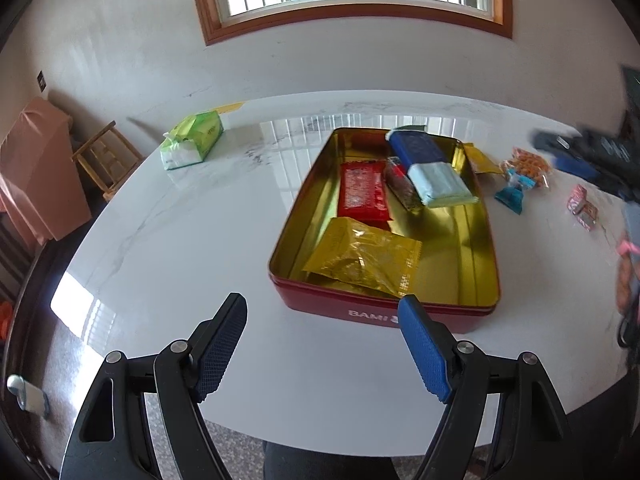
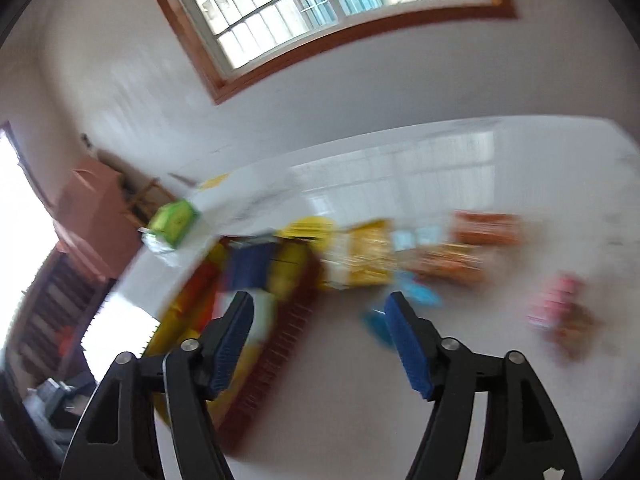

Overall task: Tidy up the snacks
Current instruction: 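Move the left gripper to the blue-wrapped candy and grasp it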

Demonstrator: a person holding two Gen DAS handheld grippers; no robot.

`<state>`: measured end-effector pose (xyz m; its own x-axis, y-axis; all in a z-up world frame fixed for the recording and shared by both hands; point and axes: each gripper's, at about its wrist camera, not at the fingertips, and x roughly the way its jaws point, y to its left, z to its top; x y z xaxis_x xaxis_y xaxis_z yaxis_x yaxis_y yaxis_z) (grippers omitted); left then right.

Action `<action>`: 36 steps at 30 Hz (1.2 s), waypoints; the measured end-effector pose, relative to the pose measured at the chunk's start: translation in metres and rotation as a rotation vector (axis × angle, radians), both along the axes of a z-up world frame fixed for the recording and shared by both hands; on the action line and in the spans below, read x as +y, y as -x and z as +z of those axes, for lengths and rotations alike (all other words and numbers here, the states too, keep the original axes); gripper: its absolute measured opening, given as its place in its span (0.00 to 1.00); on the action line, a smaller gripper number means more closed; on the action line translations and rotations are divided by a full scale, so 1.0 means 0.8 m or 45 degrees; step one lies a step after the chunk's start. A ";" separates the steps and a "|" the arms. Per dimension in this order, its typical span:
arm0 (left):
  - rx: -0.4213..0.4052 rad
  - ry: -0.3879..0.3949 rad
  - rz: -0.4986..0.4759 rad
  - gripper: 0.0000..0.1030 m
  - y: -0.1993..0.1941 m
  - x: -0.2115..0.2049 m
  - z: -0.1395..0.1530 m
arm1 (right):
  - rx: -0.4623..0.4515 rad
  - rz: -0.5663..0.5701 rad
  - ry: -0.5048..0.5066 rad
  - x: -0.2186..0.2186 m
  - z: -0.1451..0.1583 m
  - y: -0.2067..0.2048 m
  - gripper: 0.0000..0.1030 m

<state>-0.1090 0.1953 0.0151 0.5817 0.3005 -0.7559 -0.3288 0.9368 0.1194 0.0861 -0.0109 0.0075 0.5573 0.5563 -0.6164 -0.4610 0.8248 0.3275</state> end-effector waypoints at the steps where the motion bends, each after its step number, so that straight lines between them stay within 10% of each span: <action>1: 0.005 -0.001 -0.009 0.76 0.000 -0.004 0.000 | -0.014 -0.028 0.034 -0.018 -0.002 0.004 0.68; 16: 0.108 0.254 -0.373 0.76 -0.032 -0.103 0.000 | 0.050 -0.578 0.238 -0.300 -0.068 0.003 0.73; 27: 0.084 0.386 -0.550 0.76 -0.158 -0.159 -0.003 | 0.070 -0.591 0.115 -0.336 -0.081 0.000 0.78; 36: 0.214 0.241 -0.568 0.73 -0.283 -0.185 -0.051 | 0.091 -0.488 0.031 -0.335 -0.082 -0.001 0.82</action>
<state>0.1174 0.0471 -0.0256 0.4878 -0.1009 -0.8671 0.1174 0.9919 -0.0494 0.0869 -0.2792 -0.0577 0.6768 0.3008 -0.6719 -0.0948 0.9407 0.3257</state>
